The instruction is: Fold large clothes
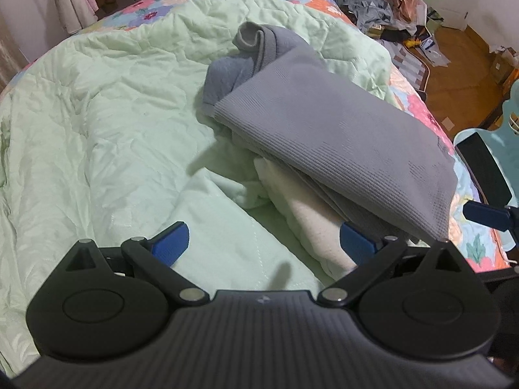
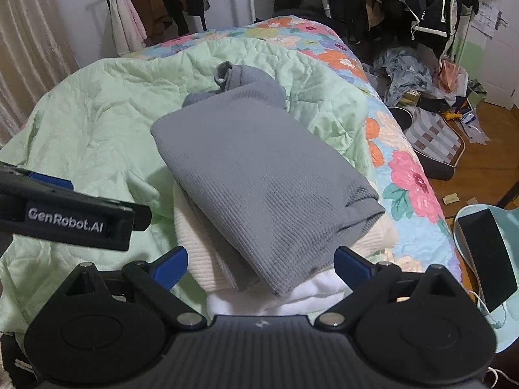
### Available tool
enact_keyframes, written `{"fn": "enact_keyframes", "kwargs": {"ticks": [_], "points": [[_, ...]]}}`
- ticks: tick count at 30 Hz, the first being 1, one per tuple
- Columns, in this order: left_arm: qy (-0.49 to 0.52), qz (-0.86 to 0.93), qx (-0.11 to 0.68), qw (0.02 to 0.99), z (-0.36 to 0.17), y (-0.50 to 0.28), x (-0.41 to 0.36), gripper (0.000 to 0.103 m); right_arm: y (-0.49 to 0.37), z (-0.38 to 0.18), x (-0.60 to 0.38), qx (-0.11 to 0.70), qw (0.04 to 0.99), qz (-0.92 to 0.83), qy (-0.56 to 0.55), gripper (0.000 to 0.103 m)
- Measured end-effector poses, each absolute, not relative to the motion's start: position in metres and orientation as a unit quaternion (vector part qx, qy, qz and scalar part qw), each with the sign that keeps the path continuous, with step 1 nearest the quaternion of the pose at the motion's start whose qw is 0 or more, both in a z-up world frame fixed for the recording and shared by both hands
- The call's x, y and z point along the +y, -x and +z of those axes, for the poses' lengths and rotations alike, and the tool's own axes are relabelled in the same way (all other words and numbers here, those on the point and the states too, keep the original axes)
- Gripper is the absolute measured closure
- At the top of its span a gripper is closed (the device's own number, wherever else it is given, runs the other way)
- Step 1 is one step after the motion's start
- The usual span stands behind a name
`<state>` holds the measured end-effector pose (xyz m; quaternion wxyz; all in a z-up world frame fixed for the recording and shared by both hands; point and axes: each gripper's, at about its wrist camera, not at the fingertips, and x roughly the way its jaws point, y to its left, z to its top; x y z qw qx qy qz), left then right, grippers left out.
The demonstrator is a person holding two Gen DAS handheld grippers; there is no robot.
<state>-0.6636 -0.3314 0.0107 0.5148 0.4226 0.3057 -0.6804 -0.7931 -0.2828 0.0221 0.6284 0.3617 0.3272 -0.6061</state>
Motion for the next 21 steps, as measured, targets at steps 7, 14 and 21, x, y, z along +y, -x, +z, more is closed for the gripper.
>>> {"fn": "enact_keyframes", "kwargs": {"ticks": [7,14,21], "points": [[-0.424,-0.686,0.294,0.514,0.013,0.668,-0.323,0.002,0.802,0.012,-0.282,0.336,0.612,-0.611,-0.373,0.005],[-0.422,-0.691,0.285,0.514,0.016,0.671,-0.316,0.002,0.802,0.009,-0.284,0.344,0.611,-0.610,-0.368,0.005],[-0.419,-0.696,0.276,0.514,0.019,0.672,-0.310,0.000,0.801,0.013,-0.282,0.330,0.611,-0.627,-0.353,0.005]]}}
